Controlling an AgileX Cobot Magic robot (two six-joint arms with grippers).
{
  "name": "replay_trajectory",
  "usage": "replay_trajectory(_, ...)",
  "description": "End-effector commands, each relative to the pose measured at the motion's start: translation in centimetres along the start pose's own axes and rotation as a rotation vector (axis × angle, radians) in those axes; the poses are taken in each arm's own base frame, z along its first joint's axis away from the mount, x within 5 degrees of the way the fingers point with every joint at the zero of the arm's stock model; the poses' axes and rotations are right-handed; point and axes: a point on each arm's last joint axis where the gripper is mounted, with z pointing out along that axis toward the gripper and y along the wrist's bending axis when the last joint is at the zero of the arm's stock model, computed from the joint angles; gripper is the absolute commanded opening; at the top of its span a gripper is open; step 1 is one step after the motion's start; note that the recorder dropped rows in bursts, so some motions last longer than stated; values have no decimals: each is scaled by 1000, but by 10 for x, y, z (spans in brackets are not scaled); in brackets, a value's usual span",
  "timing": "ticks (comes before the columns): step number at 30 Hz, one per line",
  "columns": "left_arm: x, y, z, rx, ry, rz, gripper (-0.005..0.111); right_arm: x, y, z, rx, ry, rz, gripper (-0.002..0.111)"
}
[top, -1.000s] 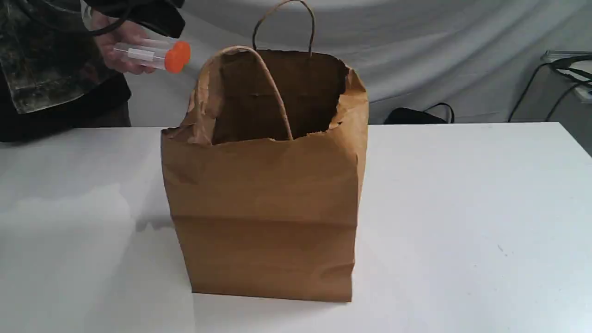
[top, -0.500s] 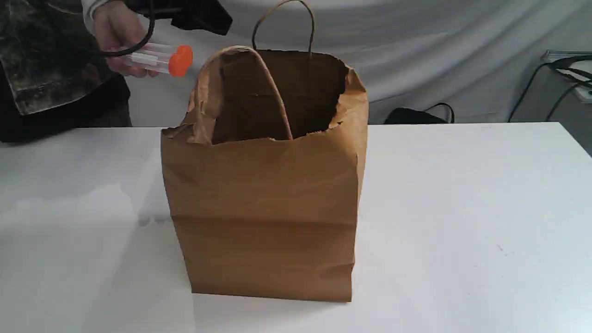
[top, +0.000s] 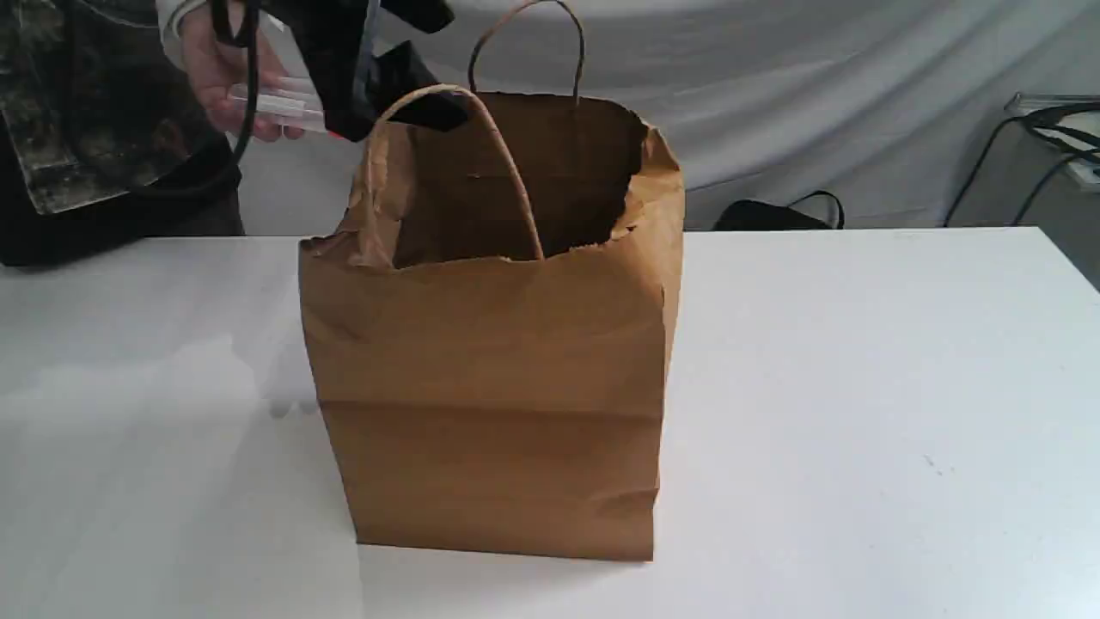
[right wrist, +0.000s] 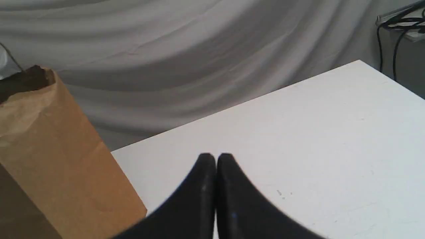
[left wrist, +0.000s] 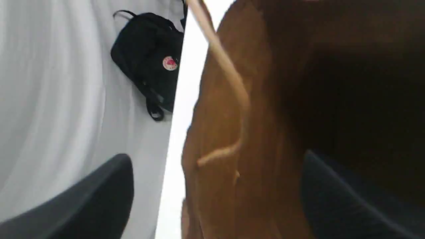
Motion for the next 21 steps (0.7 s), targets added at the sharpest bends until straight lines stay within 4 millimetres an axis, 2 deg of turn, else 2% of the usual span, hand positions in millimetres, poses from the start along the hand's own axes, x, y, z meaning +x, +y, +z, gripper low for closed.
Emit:
replay_trajectory(1,-2,3,-2,-39,5,-25,71,1,0,0,1,4,-7,0)
replay_trajectory(5,8,4,9,-36,56,-7,71,1,0,0,1,4,-9,0)
replay_trajectory(15,31,7,52,-51,82,-30,71,1,0,0,1,4,-9,0)
replay_trajectory(21,38,7,62,-56,98,-35,71,1,0,0,1,4,-7,0)
